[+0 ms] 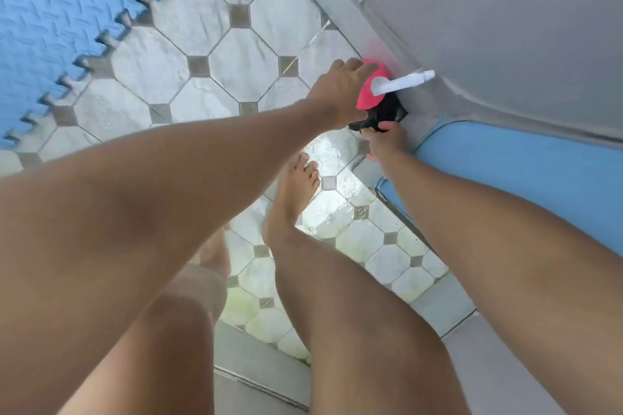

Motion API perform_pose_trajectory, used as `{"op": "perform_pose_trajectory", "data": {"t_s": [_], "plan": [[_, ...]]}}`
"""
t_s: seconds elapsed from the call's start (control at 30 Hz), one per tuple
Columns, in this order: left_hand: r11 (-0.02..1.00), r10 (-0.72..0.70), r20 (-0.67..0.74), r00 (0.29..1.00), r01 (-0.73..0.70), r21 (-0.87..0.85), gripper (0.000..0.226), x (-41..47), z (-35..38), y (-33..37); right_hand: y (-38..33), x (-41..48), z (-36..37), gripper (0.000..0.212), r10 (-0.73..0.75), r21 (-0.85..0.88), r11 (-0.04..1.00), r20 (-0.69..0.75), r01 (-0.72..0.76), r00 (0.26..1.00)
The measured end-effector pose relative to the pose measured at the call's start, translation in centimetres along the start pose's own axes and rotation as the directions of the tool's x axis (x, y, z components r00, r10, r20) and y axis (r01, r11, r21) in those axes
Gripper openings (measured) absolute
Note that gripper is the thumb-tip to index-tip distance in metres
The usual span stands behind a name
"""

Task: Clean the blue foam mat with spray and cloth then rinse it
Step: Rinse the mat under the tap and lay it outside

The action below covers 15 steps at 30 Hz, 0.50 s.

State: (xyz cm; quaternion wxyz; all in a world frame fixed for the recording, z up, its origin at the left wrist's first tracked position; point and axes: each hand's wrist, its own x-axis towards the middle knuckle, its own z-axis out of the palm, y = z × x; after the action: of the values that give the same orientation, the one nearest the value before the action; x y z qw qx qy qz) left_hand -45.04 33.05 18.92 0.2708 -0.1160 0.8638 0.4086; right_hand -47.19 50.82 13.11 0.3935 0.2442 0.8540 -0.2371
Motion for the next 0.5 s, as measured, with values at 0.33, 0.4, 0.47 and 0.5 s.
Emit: {"op": "perform_pose_trajectory", "data": {"t_s": [0.33,0.4,0.47,0.5], "plan": [[0.96,0.255,-0.111,0.961,-0.238,0.146,0.042,5.2,2.2,-3.0,0.0,4.1,3.6,0.035,-0.085,-0.02,0.996,-0.238,0.083,0.968],[0.979,0.203,-0.151,0.967,-0.195,0.067,0.038,3.7,1.2,-3.4,-0.4,2.6,3.1,0.033,-0.093,0.056,0.992,-0.255,0.111,0.962],[0.991,0.124,-0.203,0.971,-0.131,-0.023,0.038,1.0,-0.3,-3.6,-0.9,0.3,2.1,0.031,-0.1,0.103,0.986,-0.238,0.128,0.966],[0.991,0.099,-0.229,0.968,-0.116,-0.064,0.038,-1.0,-1.3,-3.5,-0.9,-1.0,1.6,0.031,-0.102,0.122,0.984,-0.216,0.13,0.971]]}}
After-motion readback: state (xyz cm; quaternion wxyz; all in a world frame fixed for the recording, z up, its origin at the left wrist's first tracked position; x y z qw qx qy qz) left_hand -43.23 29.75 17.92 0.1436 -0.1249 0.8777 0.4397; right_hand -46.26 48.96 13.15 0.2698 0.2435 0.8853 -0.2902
